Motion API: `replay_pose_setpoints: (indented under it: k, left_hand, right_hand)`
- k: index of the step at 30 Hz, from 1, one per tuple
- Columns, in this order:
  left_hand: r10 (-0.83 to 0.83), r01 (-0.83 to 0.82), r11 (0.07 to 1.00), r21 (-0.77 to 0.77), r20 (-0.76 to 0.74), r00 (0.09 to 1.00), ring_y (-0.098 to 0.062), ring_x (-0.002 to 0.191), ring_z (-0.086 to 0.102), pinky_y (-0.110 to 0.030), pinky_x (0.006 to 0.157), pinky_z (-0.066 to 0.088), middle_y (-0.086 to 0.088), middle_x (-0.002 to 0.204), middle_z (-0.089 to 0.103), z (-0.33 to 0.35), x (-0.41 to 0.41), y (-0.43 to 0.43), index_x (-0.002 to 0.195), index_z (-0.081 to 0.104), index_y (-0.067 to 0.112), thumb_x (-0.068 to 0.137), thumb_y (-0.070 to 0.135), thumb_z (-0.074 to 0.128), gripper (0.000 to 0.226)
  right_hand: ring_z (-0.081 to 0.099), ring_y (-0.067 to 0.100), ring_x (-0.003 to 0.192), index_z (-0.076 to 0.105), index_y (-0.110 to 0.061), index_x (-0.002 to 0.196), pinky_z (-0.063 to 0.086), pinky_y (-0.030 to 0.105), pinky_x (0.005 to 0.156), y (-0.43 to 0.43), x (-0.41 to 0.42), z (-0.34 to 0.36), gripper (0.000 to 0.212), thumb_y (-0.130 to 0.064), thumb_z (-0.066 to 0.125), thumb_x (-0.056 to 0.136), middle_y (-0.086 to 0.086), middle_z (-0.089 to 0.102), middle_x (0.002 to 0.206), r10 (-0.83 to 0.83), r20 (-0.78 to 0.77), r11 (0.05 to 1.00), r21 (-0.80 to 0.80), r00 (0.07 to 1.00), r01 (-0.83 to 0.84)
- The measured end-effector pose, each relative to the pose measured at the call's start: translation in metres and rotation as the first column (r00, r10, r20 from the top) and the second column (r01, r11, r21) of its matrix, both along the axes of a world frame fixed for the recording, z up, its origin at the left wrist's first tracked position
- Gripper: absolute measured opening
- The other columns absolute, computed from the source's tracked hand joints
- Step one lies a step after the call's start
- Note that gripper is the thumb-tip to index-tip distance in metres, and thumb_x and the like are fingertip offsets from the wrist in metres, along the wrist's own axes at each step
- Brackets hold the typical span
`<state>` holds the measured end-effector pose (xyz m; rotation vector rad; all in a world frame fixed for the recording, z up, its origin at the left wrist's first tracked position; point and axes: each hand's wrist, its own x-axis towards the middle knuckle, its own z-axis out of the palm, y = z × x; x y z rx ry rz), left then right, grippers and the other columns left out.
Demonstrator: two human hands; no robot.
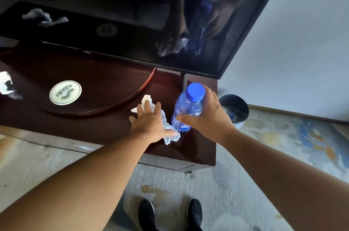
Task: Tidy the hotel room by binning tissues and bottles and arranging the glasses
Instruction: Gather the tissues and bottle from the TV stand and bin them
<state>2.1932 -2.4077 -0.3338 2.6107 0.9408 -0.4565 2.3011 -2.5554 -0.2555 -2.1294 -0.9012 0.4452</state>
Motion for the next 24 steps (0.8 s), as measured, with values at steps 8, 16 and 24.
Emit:
replay_pose_setpoints:
  k: [8, 16, 24]
  left_hand:
    - [-0.086, 0.065, 0.984, 0.165, 0.121, 0.989, -0.026, 0.113, 0.042, -0.042, 0.082, 0.041, 0.001, 0.124, 0.043, -0.011, -0.012, -0.03, 0.11, 0.05, 0.024, 0.069, 0.052, 0.069, 0.054]
    - [-0.009, 0.023, 0.998, -0.056, 0.234, 0.972, -0.036, 0.09, 0.061, -0.036, 0.066, 0.037, -0.011, 0.105, 0.05, 0.006, -0.042, 0.006, 0.097, 0.05, 0.01, 0.087, 0.005, 0.049, 0.011]
    - [0.212, -0.156, 0.97, -0.185, 0.341, 0.916, -0.035, 0.072, 0.063, -0.043, 0.063, 0.051, -0.009, 0.078, 0.066, 0.085, -0.107, 0.087, 0.079, 0.052, 0.01, 0.092, 0.022, 0.045, 0.019]
  right_hand:
    - [0.053, -0.004, 0.086, 0.025, -0.055, 0.101, 0.036, 0.008, 0.066, 0.004, -0.006, -0.004, 0.067, -0.042, 0.08, 0.064, -0.019, 0.051, 0.104, -0.085, -0.019, 0.996, -0.029, 0.996, 0.085]
    - [0.054, -0.008, 0.091, 0.03, -0.056, 0.099, 0.037, 0.009, 0.069, 0.021, -0.024, 0.012, 0.063, -0.042, 0.08, 0.063, -0.026, 0.05, 0.103, -0.041, -0.031, 0.999, -0.015, 0.999, 0.041]
    - [0.057, -0.005, 0.09, 0.038, -0.055, 0.096, 0.047, 0.019, 0.072, 0.075, -0.063, 0.057, 0.055, -0.048, 0.077, 0.058, -0.021, 0.056, 0.104, 0.081, -0.053, 0.996, 0.041, 0.995, -0.079]
